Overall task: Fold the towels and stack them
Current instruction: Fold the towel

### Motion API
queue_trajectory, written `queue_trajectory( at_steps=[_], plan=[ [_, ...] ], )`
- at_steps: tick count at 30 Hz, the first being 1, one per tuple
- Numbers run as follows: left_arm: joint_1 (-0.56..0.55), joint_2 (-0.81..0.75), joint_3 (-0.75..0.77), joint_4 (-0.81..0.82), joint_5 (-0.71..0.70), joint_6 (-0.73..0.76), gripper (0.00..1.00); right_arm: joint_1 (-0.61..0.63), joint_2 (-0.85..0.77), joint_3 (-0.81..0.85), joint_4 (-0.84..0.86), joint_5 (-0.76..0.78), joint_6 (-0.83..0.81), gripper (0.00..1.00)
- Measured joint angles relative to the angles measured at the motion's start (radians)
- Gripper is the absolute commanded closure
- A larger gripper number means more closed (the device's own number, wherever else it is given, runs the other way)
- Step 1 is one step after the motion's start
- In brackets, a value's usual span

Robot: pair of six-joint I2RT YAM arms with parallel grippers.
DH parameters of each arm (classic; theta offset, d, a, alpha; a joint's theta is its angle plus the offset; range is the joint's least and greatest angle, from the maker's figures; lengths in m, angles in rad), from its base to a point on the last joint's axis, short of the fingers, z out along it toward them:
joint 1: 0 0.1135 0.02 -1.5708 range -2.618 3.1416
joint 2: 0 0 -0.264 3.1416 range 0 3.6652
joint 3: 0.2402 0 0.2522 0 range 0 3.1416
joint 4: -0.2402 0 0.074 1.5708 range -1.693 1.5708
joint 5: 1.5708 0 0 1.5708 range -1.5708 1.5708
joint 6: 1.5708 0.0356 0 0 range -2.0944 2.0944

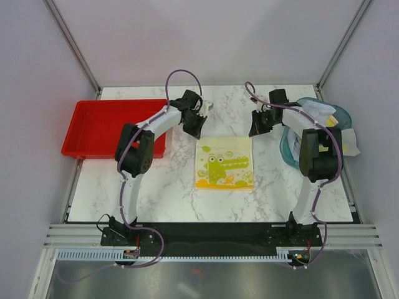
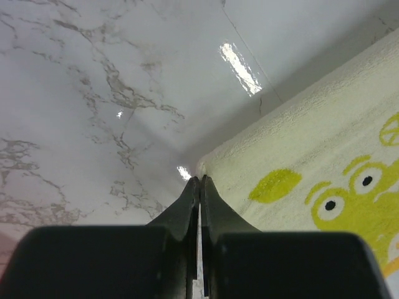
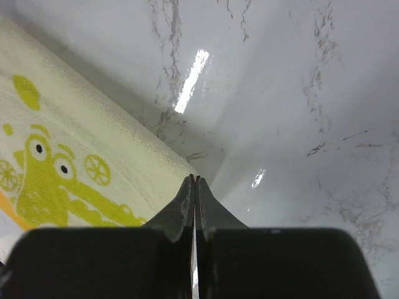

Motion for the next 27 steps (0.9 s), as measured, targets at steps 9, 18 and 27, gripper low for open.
queue_trajectory(
  at_steps=[9, 18, 27],
  plan=[
    [-0.012, -0.229, -0.159, 0.082, -0.040, -0.016, 0.98, 0.008, -0.241, -0.179, 0.106, 0.023, 0.025, 1.00],
    [-0.070, -0.418, -0.378, 0.149, -0.060, -0.043, 0.98, 0.035, -0.438, -0.363, 0.172, 0.056, 0.078, 1.00],
    [-0.164, -0.532, -0.574, 0.167, -0.115, -0.087, 0.98, 0.087, -0.600, -0.515, 0.179, 0.128, 0.195, 1.00]
  ],
)
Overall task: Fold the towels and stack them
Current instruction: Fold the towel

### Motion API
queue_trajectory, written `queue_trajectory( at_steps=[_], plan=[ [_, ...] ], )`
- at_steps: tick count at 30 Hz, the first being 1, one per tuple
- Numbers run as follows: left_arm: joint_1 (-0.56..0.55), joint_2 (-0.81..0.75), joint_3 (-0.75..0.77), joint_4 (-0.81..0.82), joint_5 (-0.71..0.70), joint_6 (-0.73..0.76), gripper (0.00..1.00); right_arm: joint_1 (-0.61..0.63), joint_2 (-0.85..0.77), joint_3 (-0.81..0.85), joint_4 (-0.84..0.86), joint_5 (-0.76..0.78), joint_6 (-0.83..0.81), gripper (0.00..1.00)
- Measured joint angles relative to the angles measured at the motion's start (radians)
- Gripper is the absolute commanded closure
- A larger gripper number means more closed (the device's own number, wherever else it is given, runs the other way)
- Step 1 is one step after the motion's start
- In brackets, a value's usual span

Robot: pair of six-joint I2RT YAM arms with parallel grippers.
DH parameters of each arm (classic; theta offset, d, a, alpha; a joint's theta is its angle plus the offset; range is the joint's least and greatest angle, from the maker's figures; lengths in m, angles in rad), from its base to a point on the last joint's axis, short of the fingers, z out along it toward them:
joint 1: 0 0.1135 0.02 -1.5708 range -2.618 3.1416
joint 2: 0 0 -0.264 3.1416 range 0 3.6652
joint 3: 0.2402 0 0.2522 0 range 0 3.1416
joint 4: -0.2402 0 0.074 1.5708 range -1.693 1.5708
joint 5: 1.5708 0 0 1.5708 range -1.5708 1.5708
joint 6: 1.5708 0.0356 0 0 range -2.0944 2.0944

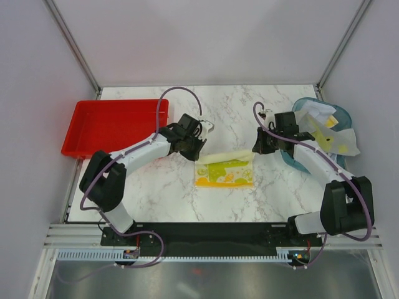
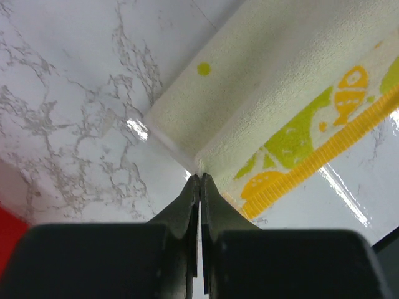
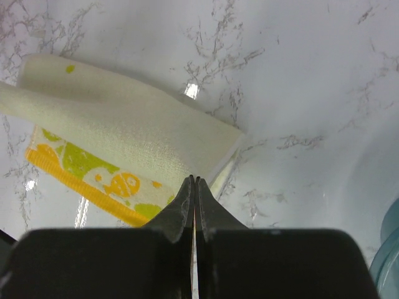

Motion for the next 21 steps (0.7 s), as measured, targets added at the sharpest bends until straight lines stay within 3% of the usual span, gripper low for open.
queue_trajectory(
  at_steps=[8, 21],
  plan=[
    [-0.054, -0.114, -0.103, 0.028, -0.029, -0.046, 0.98, 0.009, -0.105, -0.100, -0.025, 0.071, 0.131, 1.00],
    [-0.092, -0.167, -0.226, 0.043, -0.039, -0.131, 0.98, 0.027, -0.242, -0.262, -0.036, 0.064, 0.305, 1.00]
  ],
)
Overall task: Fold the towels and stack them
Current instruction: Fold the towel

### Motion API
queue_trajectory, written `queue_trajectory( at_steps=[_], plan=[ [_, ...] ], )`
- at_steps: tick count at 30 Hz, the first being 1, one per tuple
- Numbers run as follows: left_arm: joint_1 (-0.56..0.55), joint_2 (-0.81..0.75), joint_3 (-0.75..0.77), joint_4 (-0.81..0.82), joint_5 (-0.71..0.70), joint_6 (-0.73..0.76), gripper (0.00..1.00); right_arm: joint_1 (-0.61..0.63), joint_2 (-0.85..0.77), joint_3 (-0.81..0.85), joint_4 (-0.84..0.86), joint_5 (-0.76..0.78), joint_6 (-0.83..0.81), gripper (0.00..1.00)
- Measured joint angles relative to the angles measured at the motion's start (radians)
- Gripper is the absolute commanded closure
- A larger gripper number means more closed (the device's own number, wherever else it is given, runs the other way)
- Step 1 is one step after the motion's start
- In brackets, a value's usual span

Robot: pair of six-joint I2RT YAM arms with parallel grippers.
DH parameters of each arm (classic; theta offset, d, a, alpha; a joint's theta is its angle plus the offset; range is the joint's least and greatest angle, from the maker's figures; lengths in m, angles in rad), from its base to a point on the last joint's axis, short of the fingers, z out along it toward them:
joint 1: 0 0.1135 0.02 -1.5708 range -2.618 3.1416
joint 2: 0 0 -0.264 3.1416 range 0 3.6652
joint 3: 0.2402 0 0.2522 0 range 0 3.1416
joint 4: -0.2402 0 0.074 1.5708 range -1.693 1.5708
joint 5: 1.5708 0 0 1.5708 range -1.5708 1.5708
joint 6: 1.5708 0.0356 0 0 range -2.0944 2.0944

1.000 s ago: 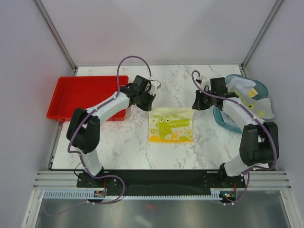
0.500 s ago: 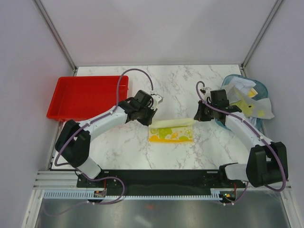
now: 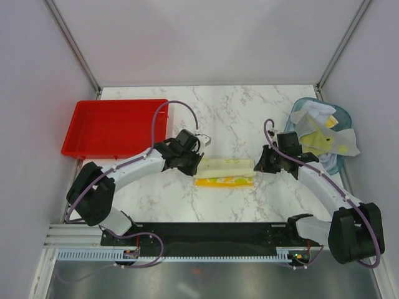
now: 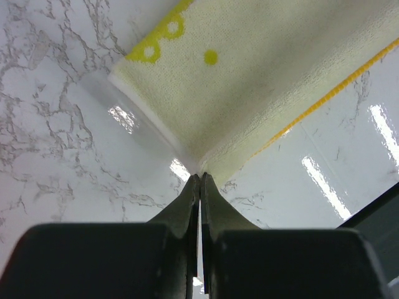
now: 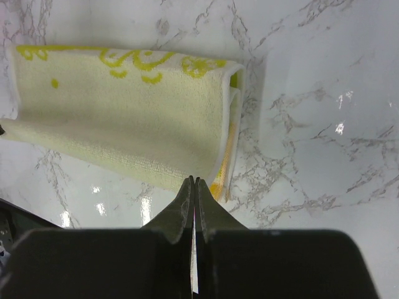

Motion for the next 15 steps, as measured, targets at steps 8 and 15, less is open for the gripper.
queue_trajectory(
  at_steps=[8, 15],
  plan=[
    [-0.025, -0.031, -0.022, 0.000, -0.010, -0.033, 0.98, 0.004, -0.036, -0.042, 0.002, 0.000, 0.060, 1.00],
    [-0.060, -0.035, -0.049, -0.001, -0.023, -0.058, 0.95, 0.006, -0.054, -0.103, 0.002, 0.009, 0.113, 0.98]
  ],
)
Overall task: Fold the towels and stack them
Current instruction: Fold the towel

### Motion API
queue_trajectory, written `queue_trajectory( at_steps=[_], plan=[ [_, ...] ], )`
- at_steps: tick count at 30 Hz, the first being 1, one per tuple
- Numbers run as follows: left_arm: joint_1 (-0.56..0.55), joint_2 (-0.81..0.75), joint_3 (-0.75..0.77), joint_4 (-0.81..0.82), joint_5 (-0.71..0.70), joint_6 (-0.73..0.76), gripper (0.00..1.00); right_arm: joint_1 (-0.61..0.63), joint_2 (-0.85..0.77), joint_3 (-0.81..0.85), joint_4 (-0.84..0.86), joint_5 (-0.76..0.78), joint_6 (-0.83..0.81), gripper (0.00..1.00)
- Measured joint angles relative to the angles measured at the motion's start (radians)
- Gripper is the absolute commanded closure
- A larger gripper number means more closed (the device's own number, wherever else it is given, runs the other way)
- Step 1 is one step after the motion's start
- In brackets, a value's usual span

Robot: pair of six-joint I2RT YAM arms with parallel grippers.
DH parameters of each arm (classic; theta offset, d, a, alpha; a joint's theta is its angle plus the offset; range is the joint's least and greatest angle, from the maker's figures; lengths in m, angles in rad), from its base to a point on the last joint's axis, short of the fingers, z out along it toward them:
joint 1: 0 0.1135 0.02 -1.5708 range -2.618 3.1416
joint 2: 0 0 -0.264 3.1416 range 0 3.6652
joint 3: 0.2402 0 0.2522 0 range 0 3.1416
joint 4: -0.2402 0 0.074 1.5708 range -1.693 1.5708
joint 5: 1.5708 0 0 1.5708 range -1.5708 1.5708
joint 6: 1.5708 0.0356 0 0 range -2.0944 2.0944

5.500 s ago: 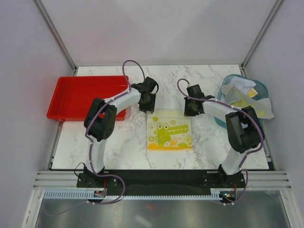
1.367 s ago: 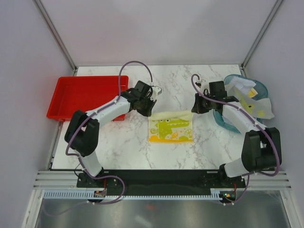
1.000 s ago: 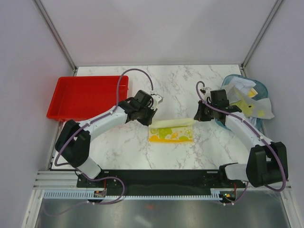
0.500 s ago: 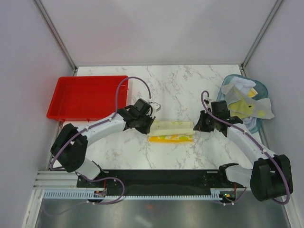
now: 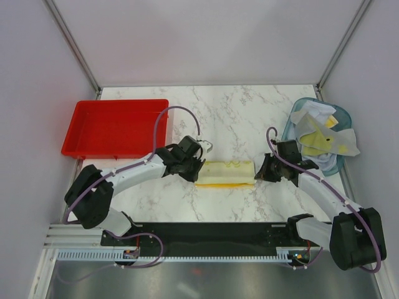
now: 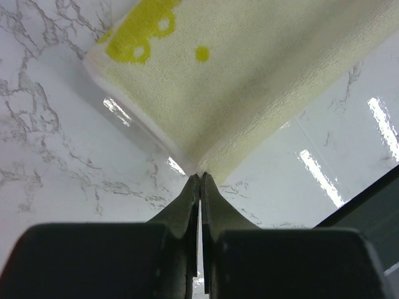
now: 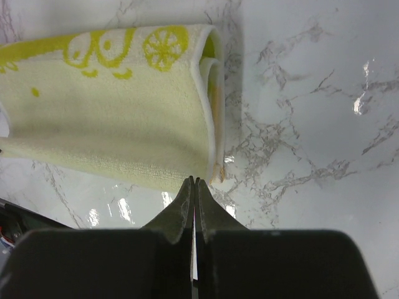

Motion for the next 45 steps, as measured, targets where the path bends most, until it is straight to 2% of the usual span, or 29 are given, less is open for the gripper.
queue_trajectory(
  at_steps=[2, 3, 6, 8, 11, 16, 21, 31, 39, 45],
  plan=[
    [-0.010, 0.001, -0.003, -0.004, -0.003, -0.004, 0.88, 0.000, 0.000, -0.010, -0.002, 0.003, 0.013, 0.89],
    [-0.015, 0.003, -0.003, -0.007, -0.007, -0.006, 0.77, 0.000, 0.000, -0.011, -0.003, 0.004, 0.017, 0.86],
    [-0.028, 0.012, -0.003, -0.035, -0.032, -0.014, 0.59, 0.000, -0.001, -0.011, -0.006, 0.012, 0.028, 0.75],
    [-0.032, 0.013, -0.003, -0.061, -0.052, -0.019, 0.50, 0.000, -0.001, -0.011, -0.014, 0.015, 0.034, 0.69],
    [-0.032, 0.012, 0.005, -0.100, -0.088, -0.025, 0.47, 0.000, -0.007, 0.012, -0.063, 0.023, 0.039, 0.66],
    [-0.032, -0.005, 0.085, -0.171, -0.132, -0.055, 0.47, 0.000, -0.026, 0.120, -0.136, 0.036, 0.051, 0.65],
    [-0.032, -0.026, 0.144, -0.116, -0.088, -0.132, 0.48, 0.005, -0.028, 0.148, -0.090, 0.014, 0.104, 0.71],
    [-0.032, 0.093, 0.009, -0.023, -0.082, -0.265, 0.49, 0.013, 0.054, -0.122, 0.166, -0.029, 0.187, 0.71],
    [-0.032, 0.066, 0.018, -0.019, -0.071, -0.294, 0.49, 0.013, 0.037, -0.131, 0.211, -0.061, 0.181, 0.71],
    [-0.032, 0.024, 0.003, 0.083, -0.020, -0.340, 0.51, 0.013, 0.007, -0.146, 0.240, -0.084, 0.182, 0.71]
  ],
)
